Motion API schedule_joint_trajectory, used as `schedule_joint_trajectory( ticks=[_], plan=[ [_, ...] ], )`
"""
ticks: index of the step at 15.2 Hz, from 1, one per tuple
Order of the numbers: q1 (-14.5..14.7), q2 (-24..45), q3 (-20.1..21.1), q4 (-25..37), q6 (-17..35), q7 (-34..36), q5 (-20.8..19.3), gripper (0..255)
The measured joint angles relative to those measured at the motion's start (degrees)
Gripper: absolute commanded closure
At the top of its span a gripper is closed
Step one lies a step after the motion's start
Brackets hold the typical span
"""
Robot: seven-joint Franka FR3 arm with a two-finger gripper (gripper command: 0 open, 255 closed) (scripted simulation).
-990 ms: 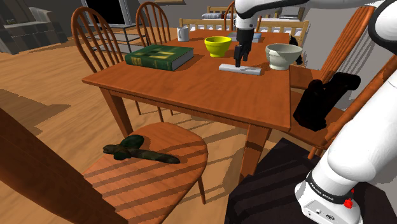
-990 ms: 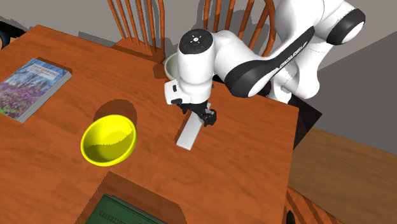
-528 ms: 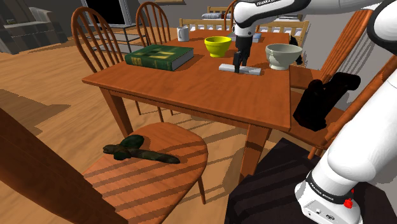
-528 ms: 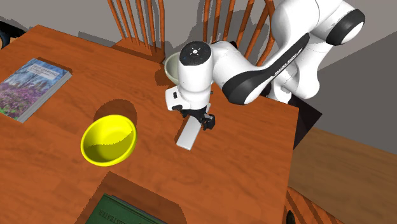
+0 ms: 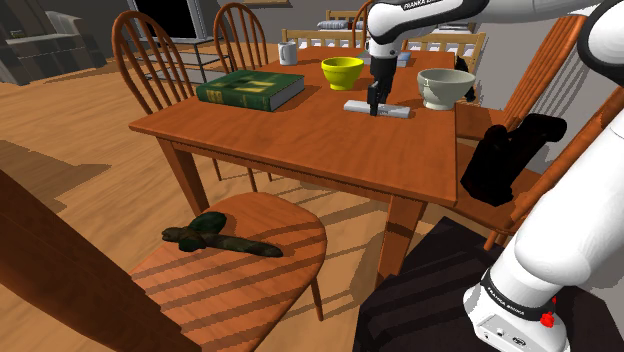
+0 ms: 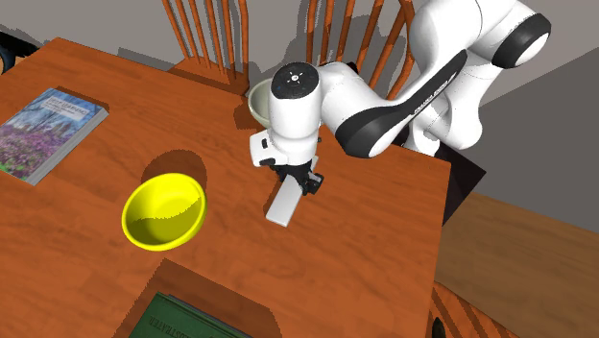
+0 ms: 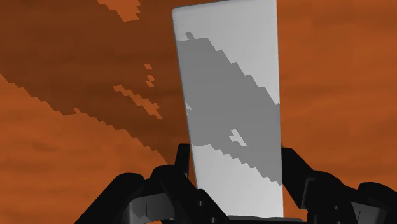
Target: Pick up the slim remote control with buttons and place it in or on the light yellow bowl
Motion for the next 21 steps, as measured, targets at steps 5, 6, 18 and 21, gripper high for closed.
schedule_joint_trajectory(
  ticks=[5,6,18,21],
  plan=[
    [0.0,0.0,0.0,0.0,0.0,0.0,0.0,255],
    [0.0,0.0,0.0,0.0,0.0,0.0,0.0,255],
    [0.0,0.5,0.0,8.3,-7.8,-0.2,0.1,255],
    [0.1,0.9,0.1,10.9,-10.1,-0.2,0.2,255]
  ],
)
